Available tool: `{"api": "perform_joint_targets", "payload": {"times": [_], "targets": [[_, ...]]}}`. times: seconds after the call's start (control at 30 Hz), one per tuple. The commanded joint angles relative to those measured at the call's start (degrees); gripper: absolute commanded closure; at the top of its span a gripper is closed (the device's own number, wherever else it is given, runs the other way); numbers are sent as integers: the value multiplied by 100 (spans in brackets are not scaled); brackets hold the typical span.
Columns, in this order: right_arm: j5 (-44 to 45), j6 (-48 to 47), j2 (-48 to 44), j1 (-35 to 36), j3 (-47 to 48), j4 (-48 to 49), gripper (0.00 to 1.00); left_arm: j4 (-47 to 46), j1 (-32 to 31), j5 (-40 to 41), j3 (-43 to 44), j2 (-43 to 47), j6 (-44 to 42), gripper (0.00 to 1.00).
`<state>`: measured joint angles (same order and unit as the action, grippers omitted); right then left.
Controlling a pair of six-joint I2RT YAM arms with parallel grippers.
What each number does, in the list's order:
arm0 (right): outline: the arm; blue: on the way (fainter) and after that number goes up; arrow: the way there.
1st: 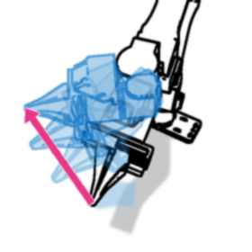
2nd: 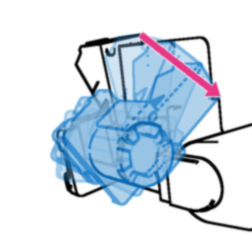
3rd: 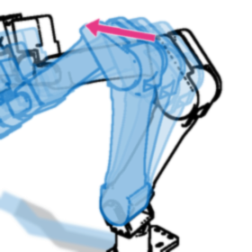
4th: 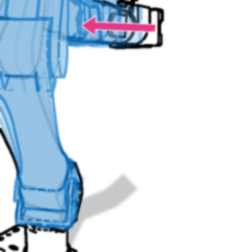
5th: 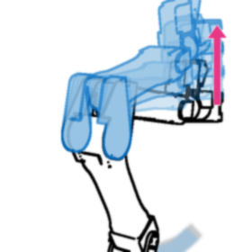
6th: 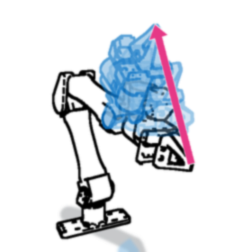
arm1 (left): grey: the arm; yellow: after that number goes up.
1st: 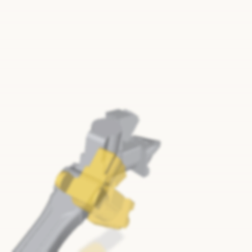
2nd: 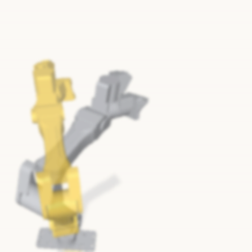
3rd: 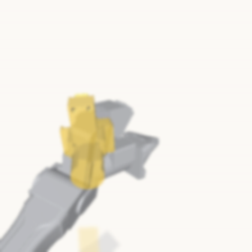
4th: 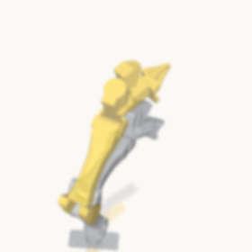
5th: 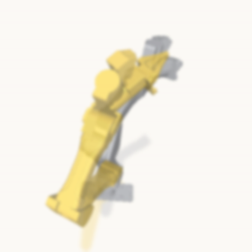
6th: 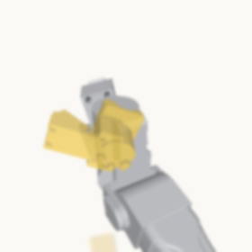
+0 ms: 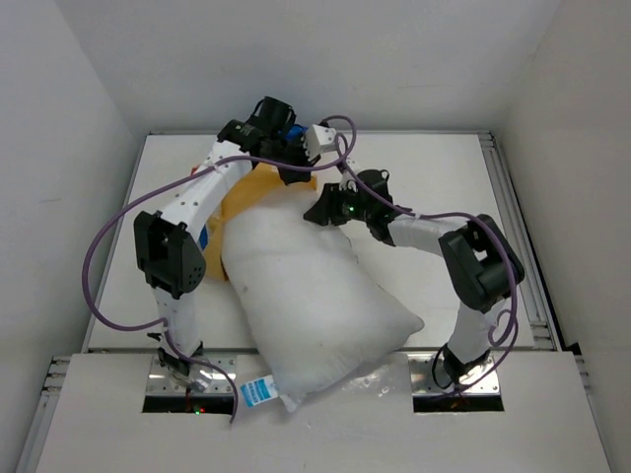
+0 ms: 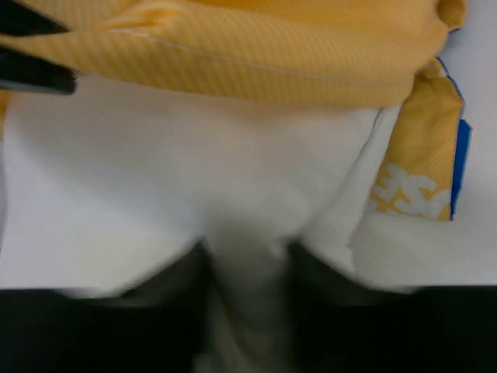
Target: Put the pillow into the pillowcase
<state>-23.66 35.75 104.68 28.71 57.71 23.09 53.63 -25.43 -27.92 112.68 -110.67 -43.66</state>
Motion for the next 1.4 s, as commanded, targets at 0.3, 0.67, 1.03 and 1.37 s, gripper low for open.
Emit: {"api": "perform_joint_targets", "payload": {"times": [0.3,0.67,1.03,1.37], "targets": [[1318,1531,-1283,346,-1368,3965,100,51,-128,-732,640,248,122,100],[4015,1348,-1969,706,-1491,4195,100,2196,-164,-3086,1239,353,-1874,100],[4888,1611,-2058,706,-1184,2078,100,2187,425,-3106,299,687,-2128,100],[1189,-390,-1915,65,-76,-1002,1,535,811,-1699,-476,906,-549,0]]}}
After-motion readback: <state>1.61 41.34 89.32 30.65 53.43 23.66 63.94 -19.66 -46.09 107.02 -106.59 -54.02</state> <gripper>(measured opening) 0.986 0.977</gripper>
